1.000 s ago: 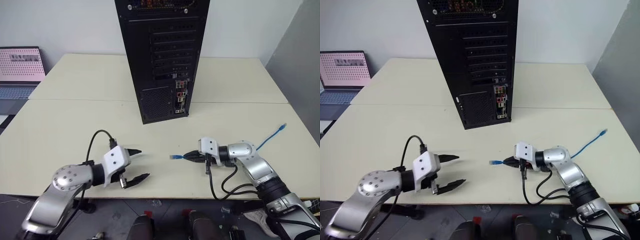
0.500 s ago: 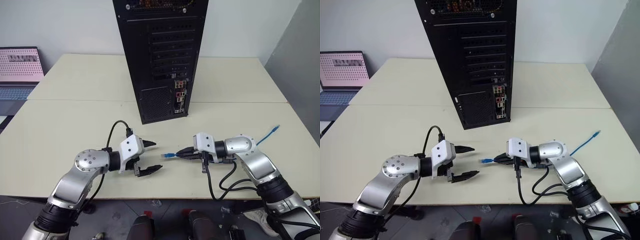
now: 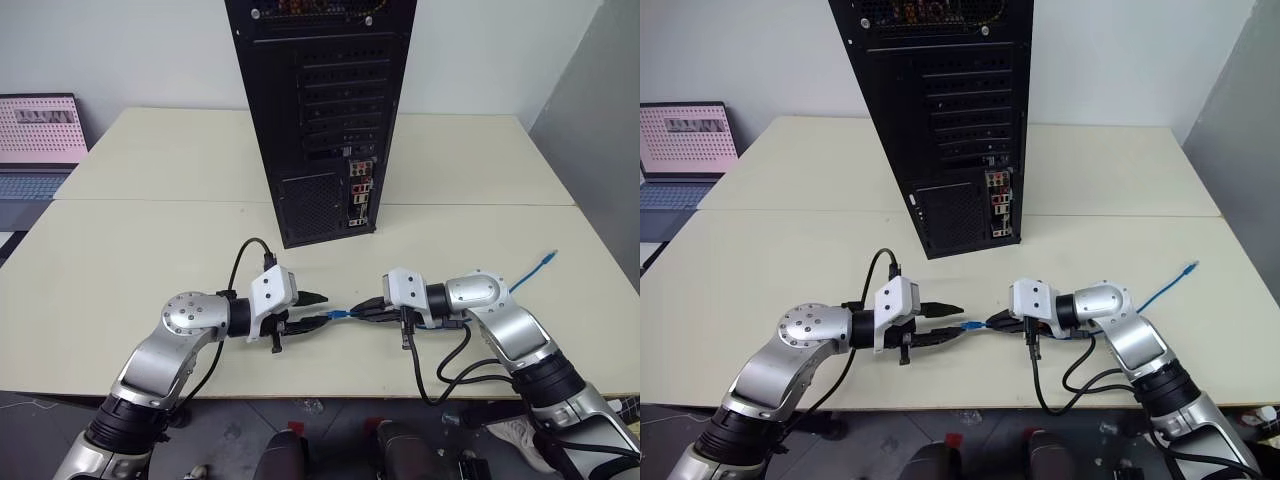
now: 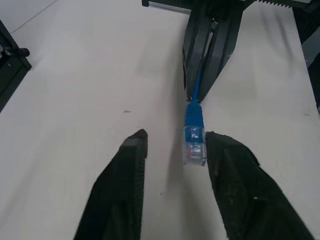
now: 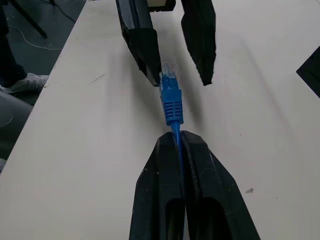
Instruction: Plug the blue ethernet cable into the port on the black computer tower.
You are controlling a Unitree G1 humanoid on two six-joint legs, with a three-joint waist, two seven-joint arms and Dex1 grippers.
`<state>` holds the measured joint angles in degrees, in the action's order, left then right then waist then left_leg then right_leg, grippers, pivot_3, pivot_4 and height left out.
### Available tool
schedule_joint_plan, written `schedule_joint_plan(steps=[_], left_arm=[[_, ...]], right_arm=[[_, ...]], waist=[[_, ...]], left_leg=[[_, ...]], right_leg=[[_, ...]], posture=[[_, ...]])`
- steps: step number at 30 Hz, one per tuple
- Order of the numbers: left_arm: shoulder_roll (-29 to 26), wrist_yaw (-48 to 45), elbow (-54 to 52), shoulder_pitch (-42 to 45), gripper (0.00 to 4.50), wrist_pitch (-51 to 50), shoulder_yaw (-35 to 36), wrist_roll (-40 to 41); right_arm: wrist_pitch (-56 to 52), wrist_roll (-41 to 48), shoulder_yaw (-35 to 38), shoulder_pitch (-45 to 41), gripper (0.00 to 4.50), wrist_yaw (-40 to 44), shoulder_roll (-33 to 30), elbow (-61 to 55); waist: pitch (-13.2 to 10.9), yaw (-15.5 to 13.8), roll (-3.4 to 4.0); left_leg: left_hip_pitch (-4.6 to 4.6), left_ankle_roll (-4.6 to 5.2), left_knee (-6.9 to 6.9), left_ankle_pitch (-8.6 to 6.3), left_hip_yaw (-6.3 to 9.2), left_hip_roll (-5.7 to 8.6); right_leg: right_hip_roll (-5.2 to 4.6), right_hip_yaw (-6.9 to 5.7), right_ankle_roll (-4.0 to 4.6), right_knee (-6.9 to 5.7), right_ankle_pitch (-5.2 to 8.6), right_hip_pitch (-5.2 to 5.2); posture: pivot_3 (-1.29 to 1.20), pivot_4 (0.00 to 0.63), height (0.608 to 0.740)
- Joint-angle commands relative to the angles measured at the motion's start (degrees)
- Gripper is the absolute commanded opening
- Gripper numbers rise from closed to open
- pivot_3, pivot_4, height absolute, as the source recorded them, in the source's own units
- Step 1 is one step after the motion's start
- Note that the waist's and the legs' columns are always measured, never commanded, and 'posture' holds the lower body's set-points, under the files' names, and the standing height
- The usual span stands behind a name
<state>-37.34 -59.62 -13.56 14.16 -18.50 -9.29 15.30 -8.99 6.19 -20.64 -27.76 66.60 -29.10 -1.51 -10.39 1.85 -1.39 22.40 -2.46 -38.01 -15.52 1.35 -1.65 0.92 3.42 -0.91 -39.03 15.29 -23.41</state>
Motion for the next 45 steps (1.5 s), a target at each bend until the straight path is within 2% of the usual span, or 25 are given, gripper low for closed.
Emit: schedule_joint_plan(steps=[1,3,4,13,14,16,19,24,27,30,33,37,45], left_arm=[[-0.6,-0.2,-0.3,0.1,0.78,1.5,-0.9,-1.2],[-0.5,-0.1,0.0,0.1,0.34,1.8,-1.0,-1.6],[-0.5,-0.1,0.1,0.1,0.3,1.9,-1.0,-1.7],[0.0,0.3,0.7,-0.1,0.3,3.2,-1.0,-2.3],[0.2,0.5,0.8,-0.1,0.3,3.7,-0.8,-2.4],[0.5,1.2,1.4,0.1,0.3,6.2,-0.6,-3.4],[0.8,2.3,2.9,0.2,0.3,12.0,-0.9,-5.9],[0.7,5.6,7.0,-0.1,0.3,32.9,-1.8,-14.2],[0.3,9.7,10.7,0.1,0.29,46.5,-1.5,-20.0],[-0.3,16.8,14.5,0.9,0.29,60.2,-0.4,-28.4],[0.1,23.6,16.6,1.4,0.29,67.9,1.1,-34.2],[0.9,30.4,18.0,2.1,0.29,71.9,2.3,-39.2],[1.3,37.8,17.4,3.0,0.29,73.4,2.7,-42.9]], right_arm=[[0.7,0.5,0.3,-1.3,0.0,0.5,-0.2,-2.9],[0.6,0.6,0.3,-1.5,0.0,0.5,-0.1,-2.8],[0.6,0.6,0.4,-1.7,0.0,0.5,0.0,-2.8],[0.3,0.2,0.2,-2.2,0.0,0.2,0.2,-2.6],[0.6,-0.2,0.1,-2.4,0.48,0.3,0.0,-2.3],[0.8,-0.2,0.2,-2.6,0.76,0.8,-0.6,-2.1],[-0.3,0.7,1.0,-2.9,1.5,1.7,-1.8,-2.7],[-8.7,7.3,5.3,-1.6,2.69,3.5,-5.5,-8.0],[-16.1,12.5,8.0,-0.5,2.72,2.2,-6.0,-11.5],[-24.0,17.5,11.6,0.1,2.72,-2.9,-3.5,-13.7],[-29.8,20.1,13.0,0.4,2.72,-7.6,-1.1,-15.3],[-37.2,25.3,14.3,0.6,2.72,-12.1,2.2,-17.3],[-39.4,26.6,12.4,0.2,2.72,-14.2,3.6,-17.2]], waist=[[0.0,0.0,0.0],[0.0,0.0,0.0],[0.0,0.0,0.0],[0.0,0.0,0.0],[0.0,0.0,0.0],[0.0,0.0,0.0],[0.0,-0.1,0.0],[0.0,-0.2,0.0],[0.0,-0.2,0.0],[0.0,-0.1,0.0],[0.0,-0.1,0.0],[0.0,-0.2,0.0],[0.0,-0.1,0.0]], left_leg=[[0.0,0.0,0.0,0.0,0.0,0.0],[0.0,0.0,0.0,0.0,0.0,0.0],[0.0,0.0,0.0,0.0,0.0,0.0],[0.0,0.0,0.0,0.0,0.0,0.0],[0.0,0.0,0.0,0.0,0.0,0.0],[-0.01,0.0,0.0,0.0,0.01,0.0],[0.0,0.0,0.0,0.0,0.01,0.0],[0.02,0.0,-0.01,0.0,0.02,-0.02],[0.02,0.0,-0.01,0.0,0.07,-0.05],[0.01,0.0,0.0,0.0,0.09,-0.06],[0.0,0.0,0.0,0.0,0.09,-0.05],[0.05,0.0,0.0,0.0,0.08,-0.08],[0.13,0.01,-0.01,0.0,0.05,-0.06]], right_leg=[[0.0,0.0,0.0,0.0,0.0,0.0],[0.0,0.01,0.0,0.0,0.0,0.0],[0.0,0.0,0.0,0.0,0.0,0.0],[0.0,0.0,0.0,0.0,0.0,0.0],[0.0,0.0,0.0,0.0,0.0,0.0],[0.0,0.01,0.0,0.0,0.0,0.0],[0.0,-0.01,0.0,0.0,0.0,0.0],[-0.06,0.02,0.01,0.01,0.0,0.0],[-0.1,0.12,0.02,0.02,-0.01,0.0],[-0.17,0.17,0.02,0.01,-0.02,0.01],[-0.21,0.2,0.02,0.0,-0.02,0.01],[-0.21,0.13,0.01,0.0,-0.02,0.01],[-0.2,-0.1,-0.02,0.01,-0.04,0.01]], posture=[[0.0,0.15,0.74],[0.0,0.15,0.74],[0.0,0.15,0.74],[0.0,0.15,0.74],[0.0,0.15,0.74],[0.0,0.15,0.74],[0.0,0.15,0.74],[0.0,0.15,0.74],[0.0,0.15,0.74],[0.0,0.15,0.74],[0.0,0.15,0.74],[0.0,0.15,0.74],[0.0,0.15,0.74]])
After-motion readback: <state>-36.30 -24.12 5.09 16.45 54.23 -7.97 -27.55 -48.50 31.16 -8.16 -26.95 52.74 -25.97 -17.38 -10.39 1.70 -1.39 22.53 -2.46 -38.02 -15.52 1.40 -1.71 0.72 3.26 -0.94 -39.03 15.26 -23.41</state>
